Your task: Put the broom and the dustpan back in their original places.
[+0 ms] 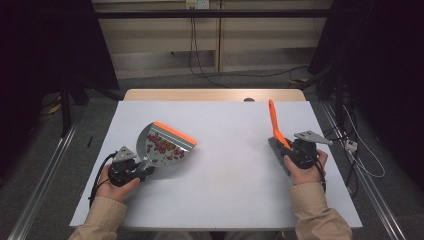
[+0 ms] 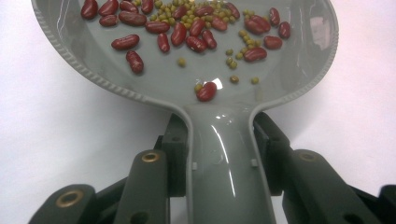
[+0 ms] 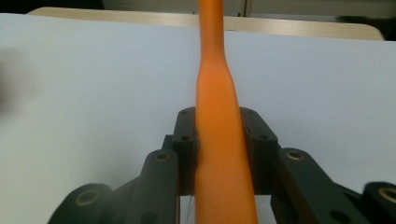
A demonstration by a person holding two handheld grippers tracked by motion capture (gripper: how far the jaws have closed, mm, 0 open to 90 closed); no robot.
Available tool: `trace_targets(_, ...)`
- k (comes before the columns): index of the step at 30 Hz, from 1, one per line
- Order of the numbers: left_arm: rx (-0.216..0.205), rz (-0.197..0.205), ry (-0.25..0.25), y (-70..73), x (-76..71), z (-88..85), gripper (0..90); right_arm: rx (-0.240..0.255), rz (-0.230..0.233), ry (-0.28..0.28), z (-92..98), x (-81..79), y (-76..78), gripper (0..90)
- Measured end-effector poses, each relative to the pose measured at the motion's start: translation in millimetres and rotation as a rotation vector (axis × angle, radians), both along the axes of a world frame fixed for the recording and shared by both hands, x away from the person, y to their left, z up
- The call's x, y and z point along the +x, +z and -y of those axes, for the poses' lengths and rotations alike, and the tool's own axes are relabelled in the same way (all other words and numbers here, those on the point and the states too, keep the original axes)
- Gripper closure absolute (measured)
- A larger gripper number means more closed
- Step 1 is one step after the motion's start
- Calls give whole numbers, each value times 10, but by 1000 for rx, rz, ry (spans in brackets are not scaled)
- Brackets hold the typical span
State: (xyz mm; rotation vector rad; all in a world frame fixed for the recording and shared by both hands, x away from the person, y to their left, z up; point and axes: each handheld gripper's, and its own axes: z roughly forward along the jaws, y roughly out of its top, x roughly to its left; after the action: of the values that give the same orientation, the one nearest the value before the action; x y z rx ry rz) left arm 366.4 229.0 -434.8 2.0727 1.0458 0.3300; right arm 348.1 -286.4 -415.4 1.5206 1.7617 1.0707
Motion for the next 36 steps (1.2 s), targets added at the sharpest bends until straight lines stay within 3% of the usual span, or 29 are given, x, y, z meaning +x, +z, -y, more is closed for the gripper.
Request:
trace_targets(13,49,-10,136,-45,99,-100,635,-63,-6,-80,200,27,-67,708)
trace_targets(18,58,-23,163,-73,124,-99,634,-119,-37,-89,205,25,-136,708)
trace_targets(23,67,-53,177,-135,153,-70,632,-135,-19,-91,170,7,-153,707)
trace_targets(31,32,-55,172,-119,81,-24,560,-156,-7,-68,21,-34,-185,694)
trace_targets(36,-11,-61,160,-111,6,17,494,-129,-16,-58,-70,-40,-206,670)
